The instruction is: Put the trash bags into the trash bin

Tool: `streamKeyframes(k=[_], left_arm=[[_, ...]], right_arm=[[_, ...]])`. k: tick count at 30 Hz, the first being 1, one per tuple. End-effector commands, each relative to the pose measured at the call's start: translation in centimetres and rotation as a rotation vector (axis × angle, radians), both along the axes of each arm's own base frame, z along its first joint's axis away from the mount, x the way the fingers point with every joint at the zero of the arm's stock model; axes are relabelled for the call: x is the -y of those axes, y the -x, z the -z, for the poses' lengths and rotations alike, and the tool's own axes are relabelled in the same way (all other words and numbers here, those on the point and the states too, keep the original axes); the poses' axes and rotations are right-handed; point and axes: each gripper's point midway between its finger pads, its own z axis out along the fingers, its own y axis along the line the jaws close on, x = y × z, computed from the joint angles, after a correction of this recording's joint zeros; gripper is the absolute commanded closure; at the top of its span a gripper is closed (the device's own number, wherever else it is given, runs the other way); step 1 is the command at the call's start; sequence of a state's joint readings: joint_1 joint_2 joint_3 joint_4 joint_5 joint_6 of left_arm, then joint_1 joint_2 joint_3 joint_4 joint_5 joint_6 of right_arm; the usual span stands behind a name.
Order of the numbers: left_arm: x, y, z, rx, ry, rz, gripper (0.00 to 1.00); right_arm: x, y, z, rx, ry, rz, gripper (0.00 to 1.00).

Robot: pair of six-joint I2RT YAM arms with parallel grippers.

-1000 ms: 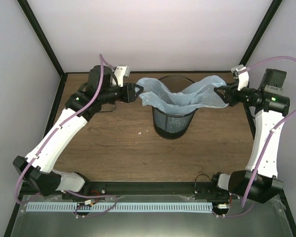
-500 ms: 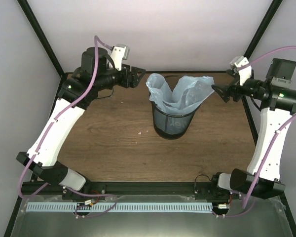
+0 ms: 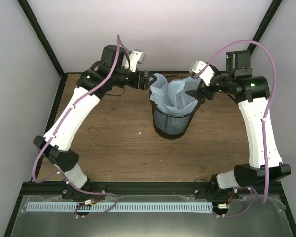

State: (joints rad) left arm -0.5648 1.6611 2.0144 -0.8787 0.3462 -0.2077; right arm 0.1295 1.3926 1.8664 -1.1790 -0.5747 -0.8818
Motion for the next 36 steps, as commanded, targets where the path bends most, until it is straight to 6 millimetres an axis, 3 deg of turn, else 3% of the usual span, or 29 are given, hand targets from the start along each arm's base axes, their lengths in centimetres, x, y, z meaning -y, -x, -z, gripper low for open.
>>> streamKeyframes(k=[1, 7, 14, 17, 22, 28, 32, 36], left_arm=[[1.2, -1.2, 0.8, -0.008, -0.015, 0.018, 0.22], [2.6, -3.3, 4.0, -0.05, -0.066, 0.029, 0.28], [3.1, -3.8, 4.4, -0.053, -0.071, 0.032, 0.47], [3.0, -3.6, 4.0, -0.048, -0.066, 0.029, 0.53], [2.9, -3.4, 3.5, -0.037, -0.06, 0.029, 0.65], [2.8, -3.2, 3.7, -0.04, -0.051, 0.028, 0.95], [2.8, -3.1, 3.9, -0.042, -0.05, 0.026, 0.96], [2.9, -2.9, 3.9, -0.048, -0.043, 0.029, 0.96]], right_arm=[[-1.4, -1.2, -1.5, 0.081, 0.05, 0.012, 0.08], [-4.1, -1.3, -0.9, 0.097, 0.133, -0.043, 0.07], [-6.8, -0.9, 2.2, 0.066, 0.219, -0.14, 0.08], [-7.7, -1.5, 2.4, 0.069, 0.219, -0.148, 0.09], [-8.1, -4.1, 0.6, 0.159, 0.203, -0.057, 0.09], [-7.5, -4.4, -3.3, 0.308, 0.206, -0.035, 0.09], [-7.2, -2.8, -4.6, 0.389, 0.213, -0.084, 0.09], [-7.1, -2.2, -4.7, 0.406, 0.229, -0.099, 0.1]])
